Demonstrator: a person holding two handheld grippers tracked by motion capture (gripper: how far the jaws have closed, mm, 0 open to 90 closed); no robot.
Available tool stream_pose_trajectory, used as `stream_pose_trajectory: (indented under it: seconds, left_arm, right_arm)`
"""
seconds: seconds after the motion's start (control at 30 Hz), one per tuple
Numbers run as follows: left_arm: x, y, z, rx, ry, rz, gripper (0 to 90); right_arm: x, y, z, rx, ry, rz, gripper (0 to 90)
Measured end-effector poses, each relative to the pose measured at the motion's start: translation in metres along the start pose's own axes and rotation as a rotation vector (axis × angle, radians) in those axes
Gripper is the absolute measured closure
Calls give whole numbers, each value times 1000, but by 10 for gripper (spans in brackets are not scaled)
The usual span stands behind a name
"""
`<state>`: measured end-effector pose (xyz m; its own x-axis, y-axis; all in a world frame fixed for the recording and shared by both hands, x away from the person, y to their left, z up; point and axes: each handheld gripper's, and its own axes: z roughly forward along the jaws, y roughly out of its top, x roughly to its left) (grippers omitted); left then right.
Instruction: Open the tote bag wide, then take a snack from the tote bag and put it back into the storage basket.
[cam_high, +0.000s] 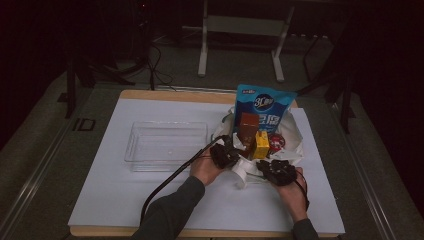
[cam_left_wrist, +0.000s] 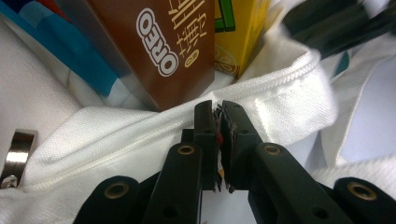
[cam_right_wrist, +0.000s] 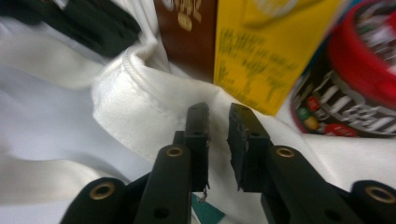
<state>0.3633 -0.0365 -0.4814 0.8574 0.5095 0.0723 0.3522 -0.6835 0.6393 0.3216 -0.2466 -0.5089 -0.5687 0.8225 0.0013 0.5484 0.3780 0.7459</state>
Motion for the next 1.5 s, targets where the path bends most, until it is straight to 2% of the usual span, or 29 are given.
stream_pose_trajectory:
  seconds: [0.1,0.13,0.2,0.3,0.67,0.73,0.77,0.83,1.0,1.2,1.33,1.37,1.4,1.43,1.5]
  left_arm:
    - [1,0,-4,-14,-13,-1,851]
    - [2,1,-9,-34,-24,-3,850]
    - [3,2,-12,-43,-25,-1,849]
    - [6,4,-20,-63,-25,-3,847]
    - [27,3,-53,-152,-31,-29,840]
    - [29,2,-55,-163,-40,-30,832]
    - [33,1,-59,-187,-59,-21,832]
    - [37,1,-63,-183,-45,-14,817]
    - [43,6,-71,-198,-43,18,778]
    - [47,16,-71,-195,-31,51,739]
    - [50,20,-71,-190,-18,52,821]
    - [53,23,-70,-187,1,48,821]
    - [53,24,-70,-186,9,46,881]
    - [55,27,-70,-185,23,41,884]
    - [57,29,-69,-181,22,39,883]
  right_arm:
    - [1,-4,10,25,-6,-3,839]
    - [2,-8,13,29,-2,6,866]
    - [1,-10,14,25,3,8,873]
    - [0,-14,16,9,12,25,881]
    - [2,-22,17,-43,-4,18,884]
    - [2,-23,17,-48,-5,19,883]
    - [2,-24,17,-54,-7,20,884]
    - [4,-24,17,-56,-22,5,884]
    - [4,-24,16,-57,-18,9,884]
    - [4,-24,16,-58,-18,9,883]
    - [4,-24,16,-58,-17,10,883]
    - [3,-24,16,-58,-17,11,883]
    - [4,-24,16,-59,-19,10,883]
    - [4,-25,16,-59,-19,10,883]
    - [4,-25,16,-60,-19,10,883]
